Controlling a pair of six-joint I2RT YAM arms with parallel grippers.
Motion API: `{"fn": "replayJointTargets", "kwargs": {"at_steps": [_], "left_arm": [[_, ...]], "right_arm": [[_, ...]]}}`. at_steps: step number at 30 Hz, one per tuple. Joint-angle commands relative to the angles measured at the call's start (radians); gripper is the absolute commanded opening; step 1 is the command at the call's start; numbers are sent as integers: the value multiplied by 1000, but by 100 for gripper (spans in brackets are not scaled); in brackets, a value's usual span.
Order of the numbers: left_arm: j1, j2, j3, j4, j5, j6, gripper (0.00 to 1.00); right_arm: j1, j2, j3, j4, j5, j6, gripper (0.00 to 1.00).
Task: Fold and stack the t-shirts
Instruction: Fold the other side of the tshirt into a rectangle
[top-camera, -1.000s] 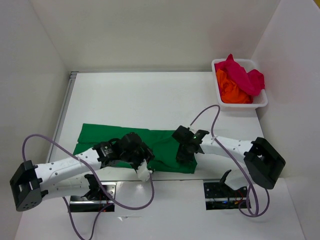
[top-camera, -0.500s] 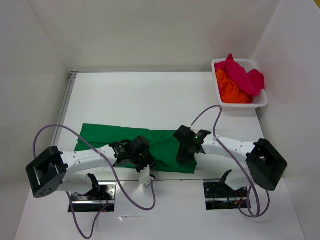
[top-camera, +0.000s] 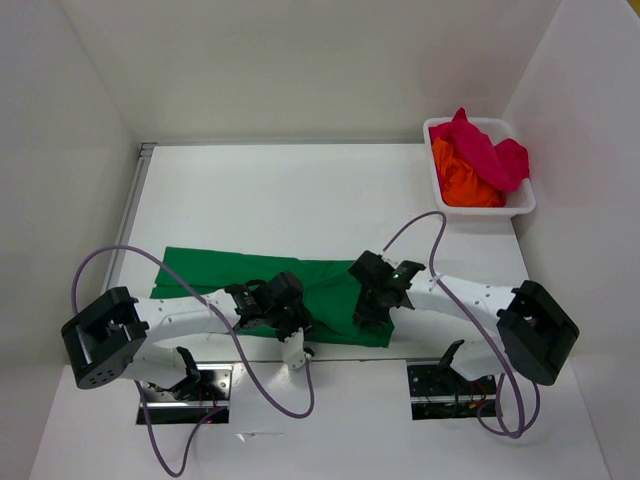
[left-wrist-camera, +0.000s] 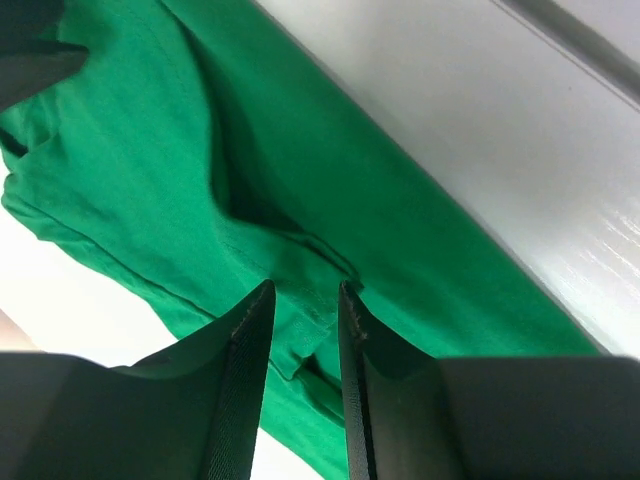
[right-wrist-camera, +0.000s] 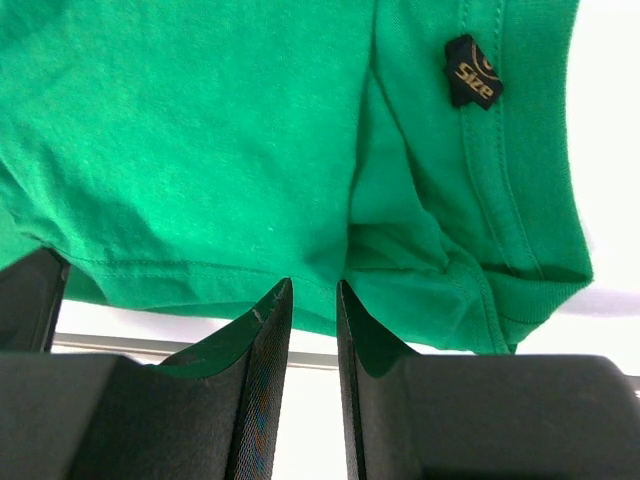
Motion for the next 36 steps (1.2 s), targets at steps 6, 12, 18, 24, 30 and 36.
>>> {"fn": "replayJointTargets", "kwargs": {"at_steps": [6, 12, 18, 24, 30, 36], "left_arm": [[-5, 23, -48, -24, -38, 87, 39], [-5, 14, -58, -14, -47, 87, 39], [-5, 23, -58, 16, -47, 87, 32], [-5, 14, -58, -34, -47, 122, 25], [-5, 5, -67, -54, -47, 122, 25], [-5, -4, -77, -54, -47, 122, 25]], "right_arm": [[-3, -52, -26, 15, -2, -5, 30], [-3, -34, -36, 15, -11, -5, 30], [-3, -20, -57, 44, -27, -14, 38], [-3, 55, -57, 74, -40, -34, 34], [-3, 77, -39, 65, -25, -45, 9], [-3, 26, -16, -54, 47, -25, 0]]}}
